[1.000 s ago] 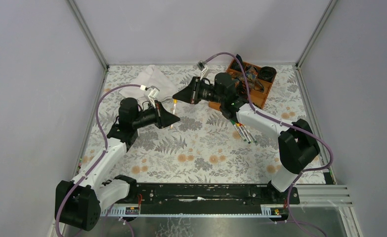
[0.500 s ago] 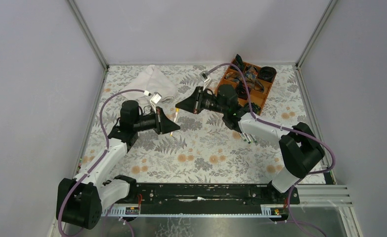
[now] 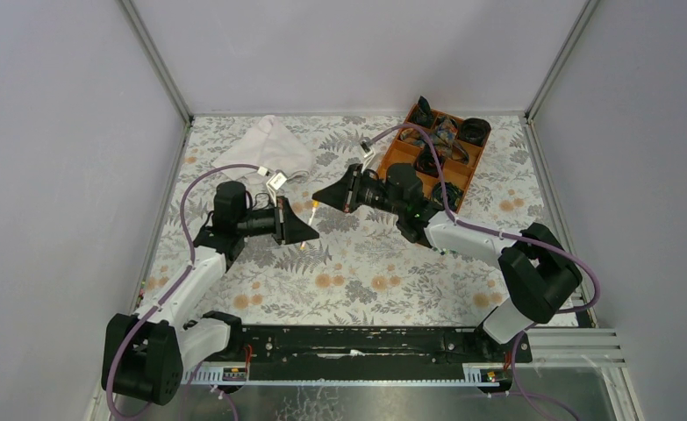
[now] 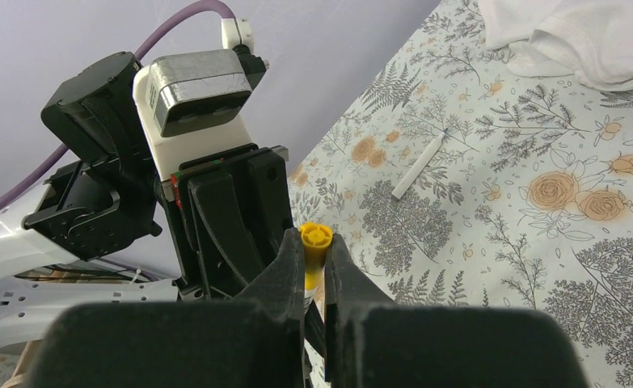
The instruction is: Insert the pens into the pen caps
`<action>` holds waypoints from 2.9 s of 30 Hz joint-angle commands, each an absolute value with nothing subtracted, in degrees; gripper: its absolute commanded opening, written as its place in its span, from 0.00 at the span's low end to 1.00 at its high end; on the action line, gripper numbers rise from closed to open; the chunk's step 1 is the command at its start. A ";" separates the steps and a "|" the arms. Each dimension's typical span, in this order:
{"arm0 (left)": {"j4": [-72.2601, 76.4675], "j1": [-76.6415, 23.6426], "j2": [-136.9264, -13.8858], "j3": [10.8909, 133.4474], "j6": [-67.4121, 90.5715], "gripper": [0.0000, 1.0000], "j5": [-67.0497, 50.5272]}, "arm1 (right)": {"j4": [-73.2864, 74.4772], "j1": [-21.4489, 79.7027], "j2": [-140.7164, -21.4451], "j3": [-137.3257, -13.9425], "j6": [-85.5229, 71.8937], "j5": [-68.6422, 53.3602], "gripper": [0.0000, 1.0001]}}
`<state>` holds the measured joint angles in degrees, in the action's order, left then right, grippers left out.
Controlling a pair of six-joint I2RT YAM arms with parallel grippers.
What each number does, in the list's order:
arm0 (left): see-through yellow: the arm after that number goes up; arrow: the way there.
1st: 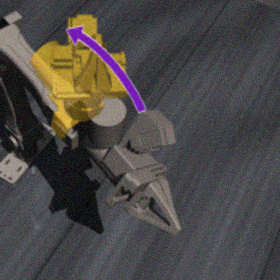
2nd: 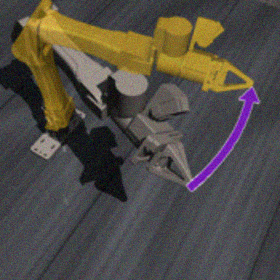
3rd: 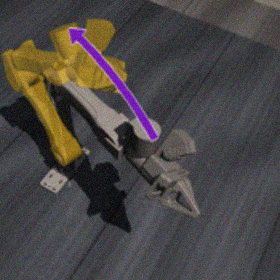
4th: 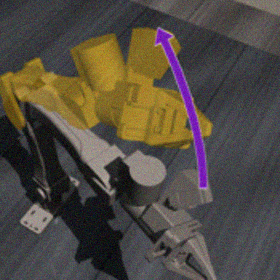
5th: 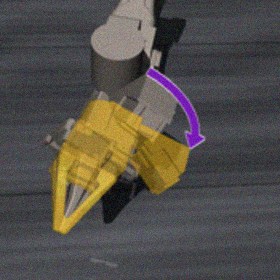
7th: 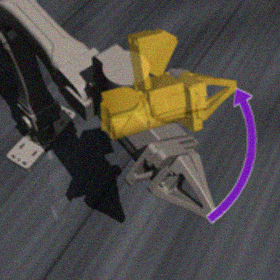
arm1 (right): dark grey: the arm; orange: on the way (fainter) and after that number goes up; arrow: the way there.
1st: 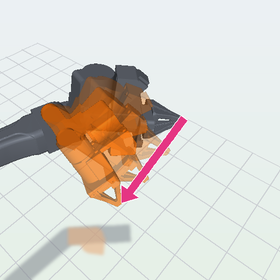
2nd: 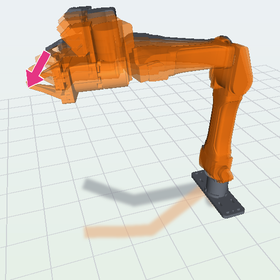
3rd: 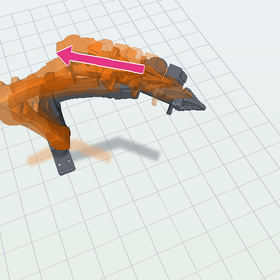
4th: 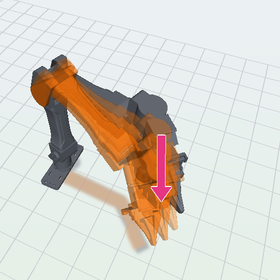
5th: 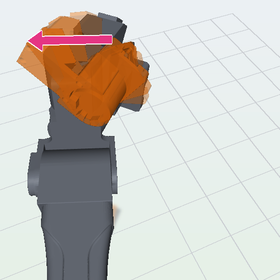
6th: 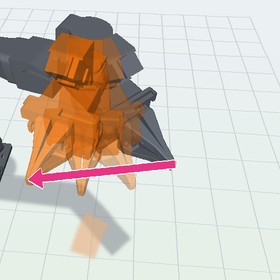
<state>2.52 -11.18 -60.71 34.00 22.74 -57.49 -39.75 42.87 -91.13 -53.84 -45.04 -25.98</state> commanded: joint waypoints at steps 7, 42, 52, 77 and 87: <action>15.45 -8.31 -60.42 37.98 24.62 0.00 -51.50 | -21.45 49.32 -93.72 -48.91 -41.65 -41.77 0.00; -6.14 -10.31 -55.01 43.20 6.22 0.00 -33.90 | 3.86 54.01 -82.08 -59.01 -28.83 -29.46 0.08; -13.11 -10.07 -60.69 44.79 2.08 0.00 -10.77 | 11.38 44.46 -74.28 -64.74 -22.49 -13.56 0.92; -12.84 2.44 -91.21 51.40 -9.75 0.01 15.09 | 16.16 17.75 -60.53 -51.83 -24.42 23.22 0.96; -11.12 2.80 -97.08 49.34 -7.91 0.12 10.40 | 17.14 17.67 -54.82 -45.75 -26.97 26.98 1.00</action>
